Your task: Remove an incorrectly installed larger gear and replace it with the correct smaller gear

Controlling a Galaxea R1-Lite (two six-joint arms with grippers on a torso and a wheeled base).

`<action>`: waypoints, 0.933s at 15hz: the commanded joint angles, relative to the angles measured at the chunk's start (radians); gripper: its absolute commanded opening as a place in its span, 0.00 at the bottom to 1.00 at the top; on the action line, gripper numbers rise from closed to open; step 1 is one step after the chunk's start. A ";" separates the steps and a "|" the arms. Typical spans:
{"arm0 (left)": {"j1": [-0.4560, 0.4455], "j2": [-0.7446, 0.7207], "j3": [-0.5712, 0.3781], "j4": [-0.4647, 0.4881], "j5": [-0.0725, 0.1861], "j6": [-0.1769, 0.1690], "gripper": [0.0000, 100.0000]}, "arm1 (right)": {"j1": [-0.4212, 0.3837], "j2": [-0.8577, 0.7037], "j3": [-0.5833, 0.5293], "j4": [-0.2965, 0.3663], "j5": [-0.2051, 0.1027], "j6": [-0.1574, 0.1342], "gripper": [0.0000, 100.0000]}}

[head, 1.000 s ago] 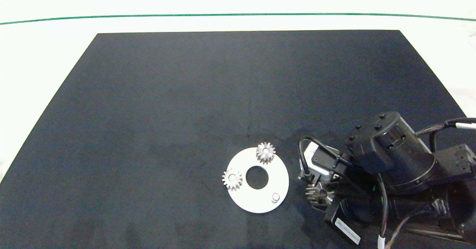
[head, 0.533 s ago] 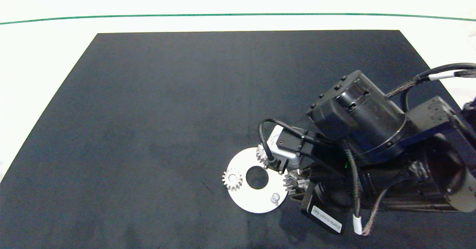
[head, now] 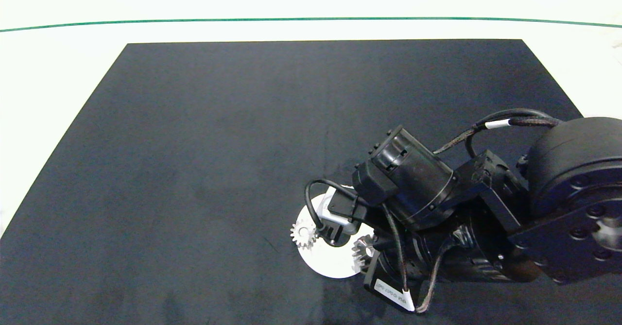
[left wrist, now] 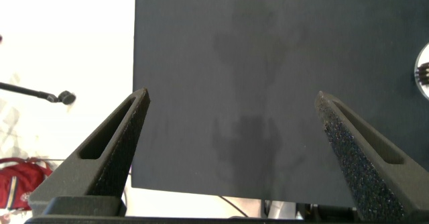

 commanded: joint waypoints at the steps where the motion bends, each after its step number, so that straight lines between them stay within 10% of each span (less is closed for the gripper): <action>1: 0.000 0.002 0.002 0.006 0.001 0.003 1.00 | 0.001 0.025 -0.007 0.001 -0.001 0.000 0.34; 14: 0.000 0.002 0.004 0.004 -0.001 0.003 1.00 | -0.001 0.043 -0.009 0.001 -0.001 0.003 0.34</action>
